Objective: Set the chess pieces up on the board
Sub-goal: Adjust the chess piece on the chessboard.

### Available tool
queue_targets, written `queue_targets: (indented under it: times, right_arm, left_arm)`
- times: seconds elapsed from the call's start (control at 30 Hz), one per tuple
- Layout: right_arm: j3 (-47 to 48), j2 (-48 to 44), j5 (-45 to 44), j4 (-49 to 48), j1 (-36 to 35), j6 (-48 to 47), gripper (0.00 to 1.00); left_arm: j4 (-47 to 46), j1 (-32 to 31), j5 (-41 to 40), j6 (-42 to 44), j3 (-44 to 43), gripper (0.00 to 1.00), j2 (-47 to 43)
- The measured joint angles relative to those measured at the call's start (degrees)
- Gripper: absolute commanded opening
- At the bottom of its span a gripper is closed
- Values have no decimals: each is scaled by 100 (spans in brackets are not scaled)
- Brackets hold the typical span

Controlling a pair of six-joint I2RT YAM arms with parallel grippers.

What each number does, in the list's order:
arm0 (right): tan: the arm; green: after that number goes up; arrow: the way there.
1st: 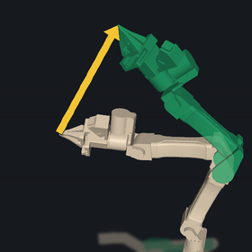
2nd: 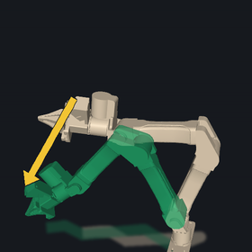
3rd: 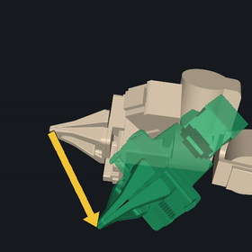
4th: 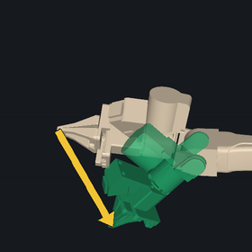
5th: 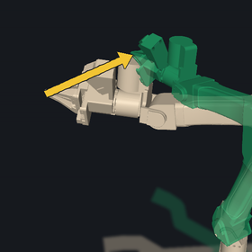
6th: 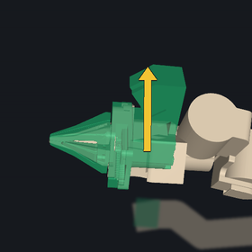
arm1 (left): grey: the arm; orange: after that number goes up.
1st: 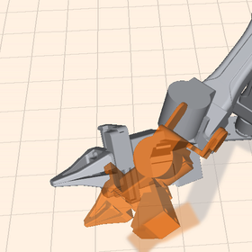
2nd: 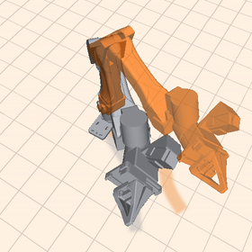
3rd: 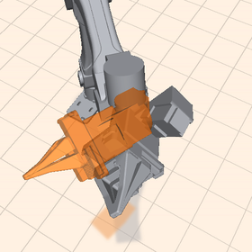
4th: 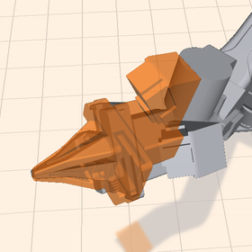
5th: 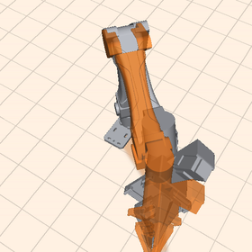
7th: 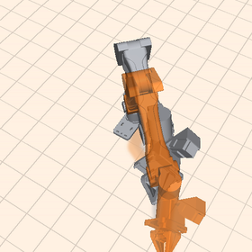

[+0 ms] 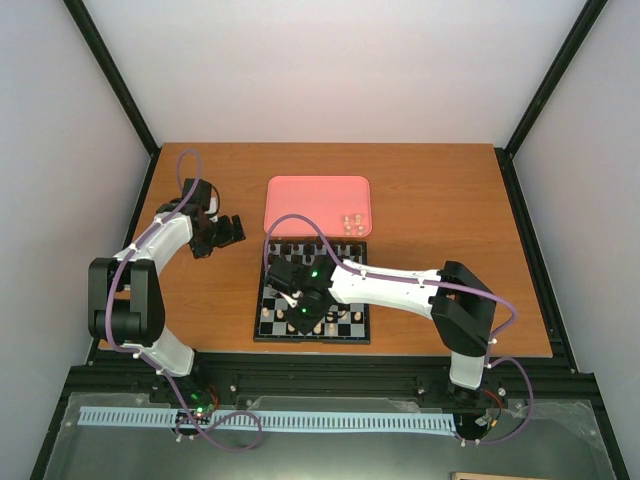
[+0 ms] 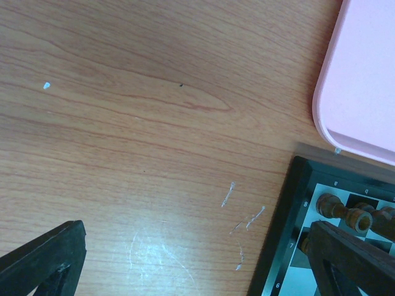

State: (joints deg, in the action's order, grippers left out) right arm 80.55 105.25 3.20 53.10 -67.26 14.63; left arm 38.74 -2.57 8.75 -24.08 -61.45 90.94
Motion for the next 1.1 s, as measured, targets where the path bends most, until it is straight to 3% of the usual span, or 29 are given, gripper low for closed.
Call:
queue_targets:
  times: [0.17,1.1]
  right_arm:
    - [7,-17,-13,7,-28,28,34]
    - [160,166,186,-15,-66,-116,32]
  left_arm:
    - [2,0,0,2,0,100,0]
    - [2,0,-63,15,0,100,-2]
